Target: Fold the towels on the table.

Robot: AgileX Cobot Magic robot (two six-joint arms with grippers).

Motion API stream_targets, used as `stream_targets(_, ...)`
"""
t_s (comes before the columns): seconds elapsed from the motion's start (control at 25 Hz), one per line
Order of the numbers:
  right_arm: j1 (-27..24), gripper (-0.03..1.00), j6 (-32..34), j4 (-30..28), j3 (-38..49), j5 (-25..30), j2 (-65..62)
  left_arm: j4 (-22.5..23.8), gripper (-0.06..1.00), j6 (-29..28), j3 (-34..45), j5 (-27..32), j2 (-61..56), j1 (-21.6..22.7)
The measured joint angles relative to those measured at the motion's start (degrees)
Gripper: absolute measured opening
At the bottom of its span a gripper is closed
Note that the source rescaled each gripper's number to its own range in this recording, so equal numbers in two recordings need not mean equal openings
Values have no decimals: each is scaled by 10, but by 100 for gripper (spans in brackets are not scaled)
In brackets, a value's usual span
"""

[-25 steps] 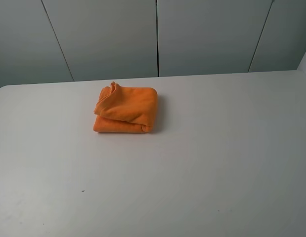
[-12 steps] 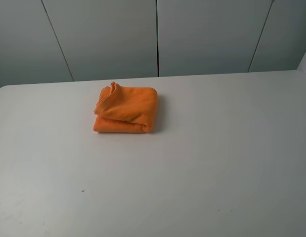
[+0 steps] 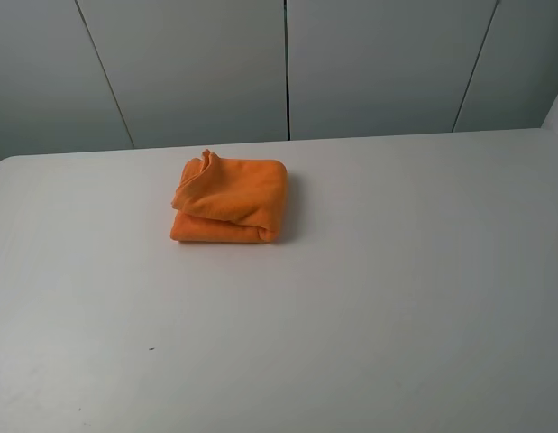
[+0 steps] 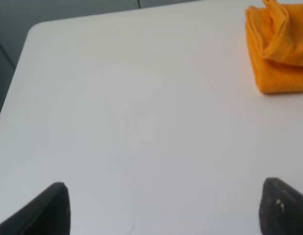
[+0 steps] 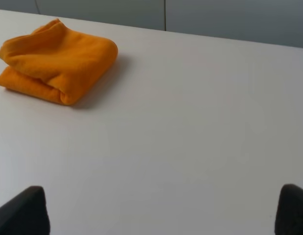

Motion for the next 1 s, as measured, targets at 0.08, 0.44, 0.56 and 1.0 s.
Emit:
stream_targets(0.08,0,100,-5,-1,0,0,0,1,98,-1,4,-6,0,0)
stream_targets(0.44,0,100,-11,-15,0,-1,0,1,98,-2,4,-11,0,-75)
stream_targets(0.56,0,100,-11,-15,0,-1,0,1,98,-2,4,-11,0,-108)
stream_targets(1.0,-146,100,-13,-23,0,-1,0,1,98,-2,4,-12,0,-129)
